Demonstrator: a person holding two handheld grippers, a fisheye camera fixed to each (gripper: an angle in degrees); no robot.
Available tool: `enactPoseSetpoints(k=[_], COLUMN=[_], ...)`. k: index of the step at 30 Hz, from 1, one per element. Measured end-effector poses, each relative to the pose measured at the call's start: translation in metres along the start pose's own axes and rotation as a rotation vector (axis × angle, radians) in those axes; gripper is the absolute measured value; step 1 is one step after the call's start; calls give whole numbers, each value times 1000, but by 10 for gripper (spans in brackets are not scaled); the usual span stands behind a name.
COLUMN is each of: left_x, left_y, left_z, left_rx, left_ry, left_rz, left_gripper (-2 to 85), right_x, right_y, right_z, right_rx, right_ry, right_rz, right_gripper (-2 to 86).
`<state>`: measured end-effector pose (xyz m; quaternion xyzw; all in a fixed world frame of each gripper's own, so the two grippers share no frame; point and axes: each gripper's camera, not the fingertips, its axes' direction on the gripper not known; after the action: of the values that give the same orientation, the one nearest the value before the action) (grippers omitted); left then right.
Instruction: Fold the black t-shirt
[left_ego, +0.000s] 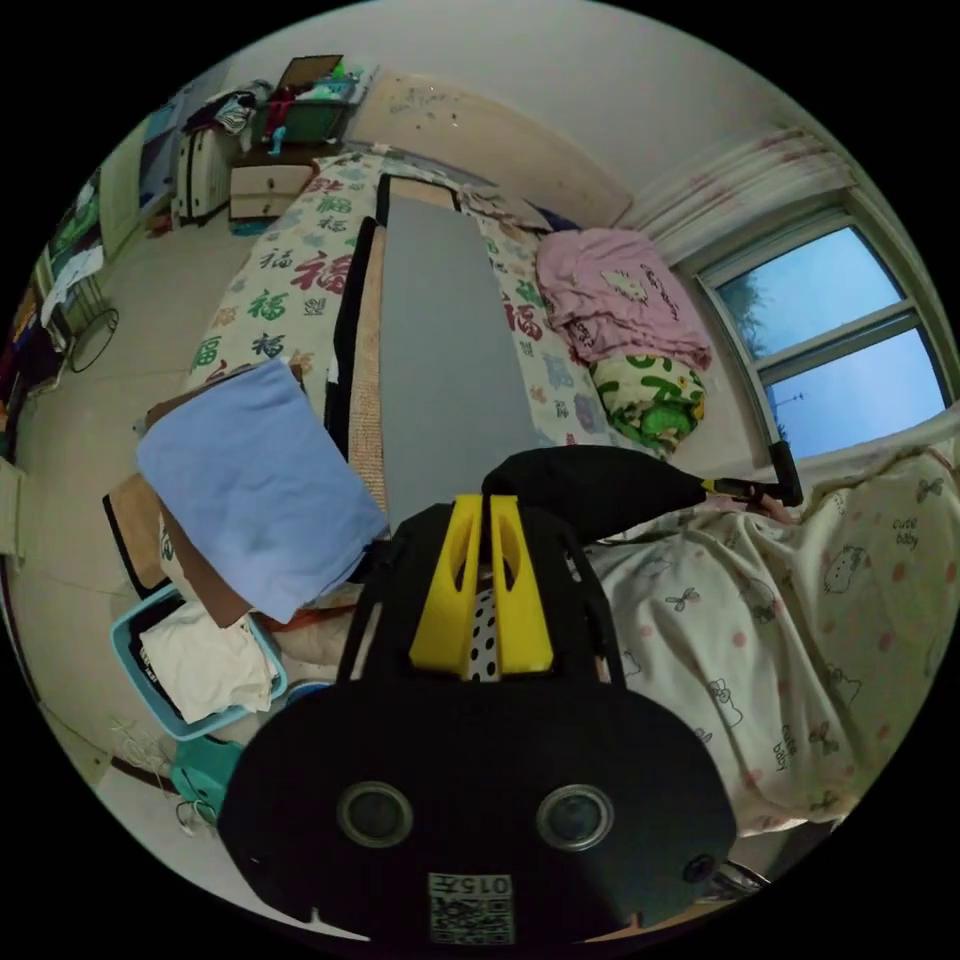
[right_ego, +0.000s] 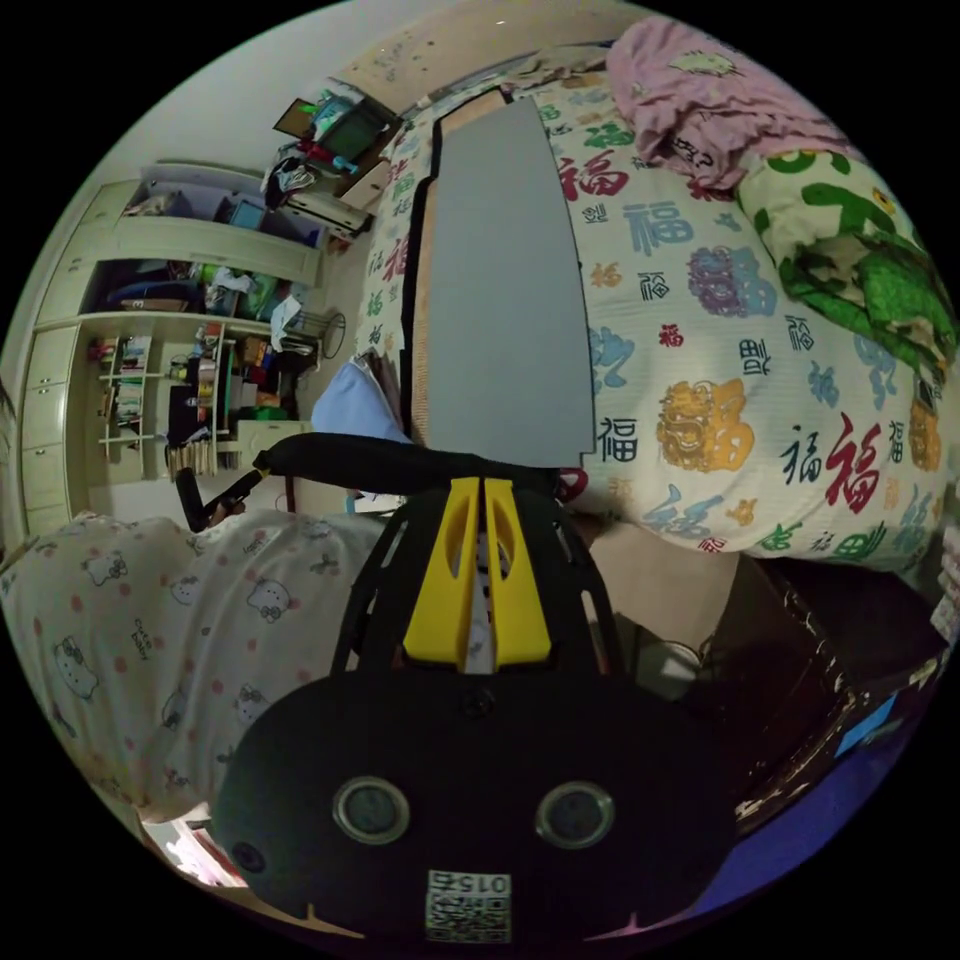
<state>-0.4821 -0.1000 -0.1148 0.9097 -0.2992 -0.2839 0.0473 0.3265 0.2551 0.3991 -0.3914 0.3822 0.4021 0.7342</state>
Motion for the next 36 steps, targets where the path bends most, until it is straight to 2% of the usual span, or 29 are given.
enactPoseSetpoints(k=[9, 12, 14, 17, 21, 25, 30, 36], left_x=[71, 86, 90, 84, 100, 134, 148, 172], left_y=[-115, -181, -230, -312, -381, -382, -345, -339], left_z=[-5, 14, 38, 97, 125, 136, 189, 230], left_rx=[-117, -137, -132, -86, 4, -47, -328, -505], left_ry=[20, 17, 8, -95, -300, -284, -306, -363], left_rz=[18, 58, 80, 32, -117, -116, -186, -200], left_gripper=[4, 6, 9, 22, 58, 71, 77, 79], right_x=[76, 104, 125, 155, 180, 234, 319, 387], right_y=[-47, -105, -177, -280, -340, -337, -310, -302], right_z=[-64, -73, -65, -41, -34, -10, 34, 83], right_rx=[-20, -21, -1, 45, 88, 1, -168, -346], right_ry=[-34, -8, 70, 142, 185, 187, 209, 291], right_rz=[49, 6, -30, 17, 38, 84, 262, 376], right_gripper=[-3, -1, 3, 14, 49, 81, 98, 125])
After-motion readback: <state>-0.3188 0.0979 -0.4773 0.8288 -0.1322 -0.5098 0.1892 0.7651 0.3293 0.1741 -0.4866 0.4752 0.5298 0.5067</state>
